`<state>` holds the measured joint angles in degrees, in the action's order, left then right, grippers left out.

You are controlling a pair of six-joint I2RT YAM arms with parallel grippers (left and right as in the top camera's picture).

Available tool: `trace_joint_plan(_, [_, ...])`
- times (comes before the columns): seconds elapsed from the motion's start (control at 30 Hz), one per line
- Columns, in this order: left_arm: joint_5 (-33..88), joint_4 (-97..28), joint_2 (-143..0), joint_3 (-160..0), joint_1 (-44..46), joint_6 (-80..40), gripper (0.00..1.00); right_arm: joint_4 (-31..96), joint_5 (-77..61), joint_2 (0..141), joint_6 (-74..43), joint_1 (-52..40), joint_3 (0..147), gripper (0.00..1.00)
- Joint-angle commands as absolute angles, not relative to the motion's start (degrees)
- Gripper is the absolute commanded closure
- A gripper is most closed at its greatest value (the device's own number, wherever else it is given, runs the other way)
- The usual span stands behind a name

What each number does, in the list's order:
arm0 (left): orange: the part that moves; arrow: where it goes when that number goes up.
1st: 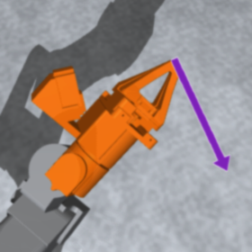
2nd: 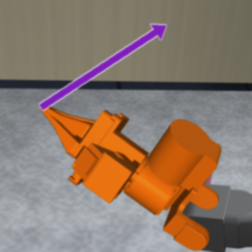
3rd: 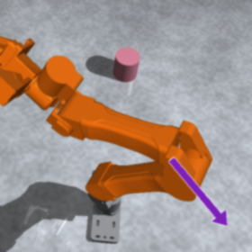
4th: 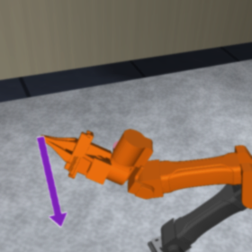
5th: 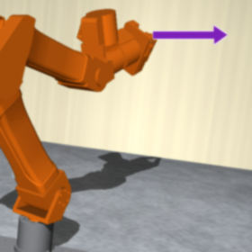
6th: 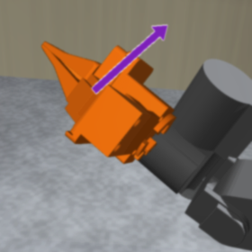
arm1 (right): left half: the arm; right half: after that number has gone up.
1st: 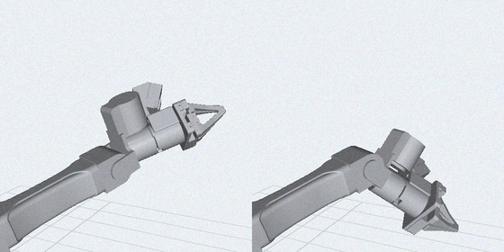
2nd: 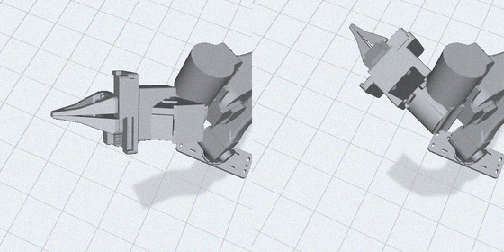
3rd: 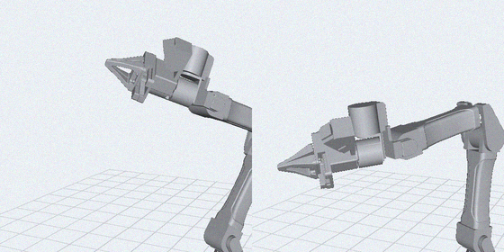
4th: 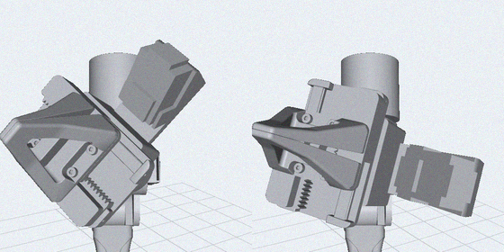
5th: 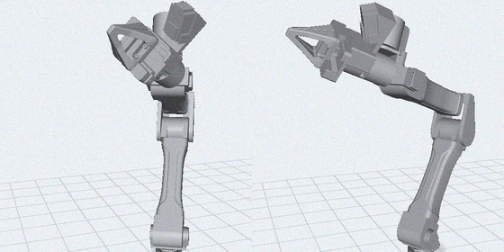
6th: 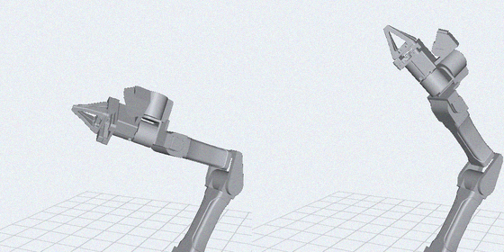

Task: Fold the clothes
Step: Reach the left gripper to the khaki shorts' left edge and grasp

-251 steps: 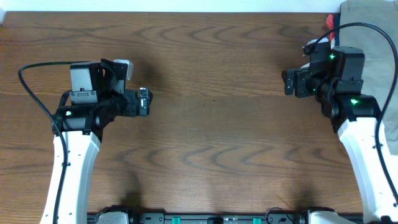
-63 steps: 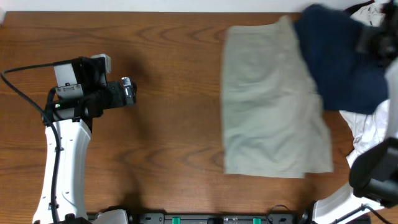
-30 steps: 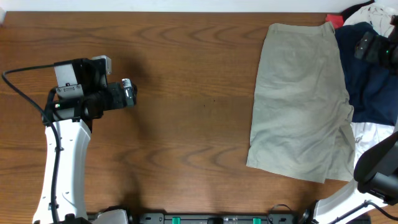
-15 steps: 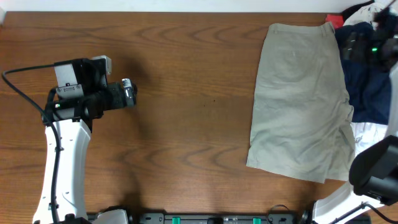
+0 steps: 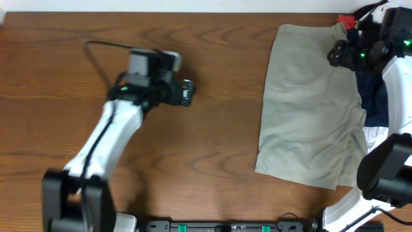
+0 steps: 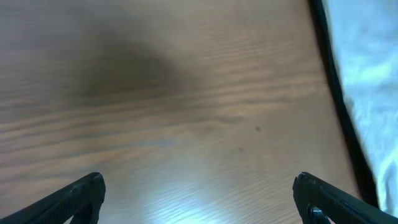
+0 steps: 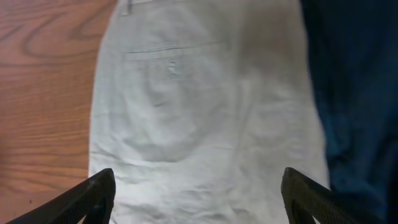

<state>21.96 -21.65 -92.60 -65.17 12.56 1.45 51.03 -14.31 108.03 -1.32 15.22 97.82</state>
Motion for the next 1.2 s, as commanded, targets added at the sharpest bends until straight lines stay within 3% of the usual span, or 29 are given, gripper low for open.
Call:
trace_joint_plan(0.0, [22.09, -21.82, -98.19, -71.92, 17.04, 1.19, 0.02, 52.07, -13.96, 106.74, -2.94, 17.54, 98.89, 0.16])
trace_joint_plan(0.4, [24.36, -26.11, -117.49, -92.95, 32.49, 1.58, 0.02, 54.65, -13.43, 106.74, -2.48, 18.0, 98.89, 0.16])
trace_joint_plan(1.07, [29.58, -24.69, -132.11, -97.65, 42.59, -7.64, 0.02, 55.13, -13.28, 106.74, -2.02, 18.0, 98.87, 0.17])
trace_joint_plan(1.17, [29.54, -24.69, -132.31, -97.65, 42.89, -7.62, 0.16, 55.33, -12.08, 106.74, -2.04, 18.0, 98.87, 0.17])
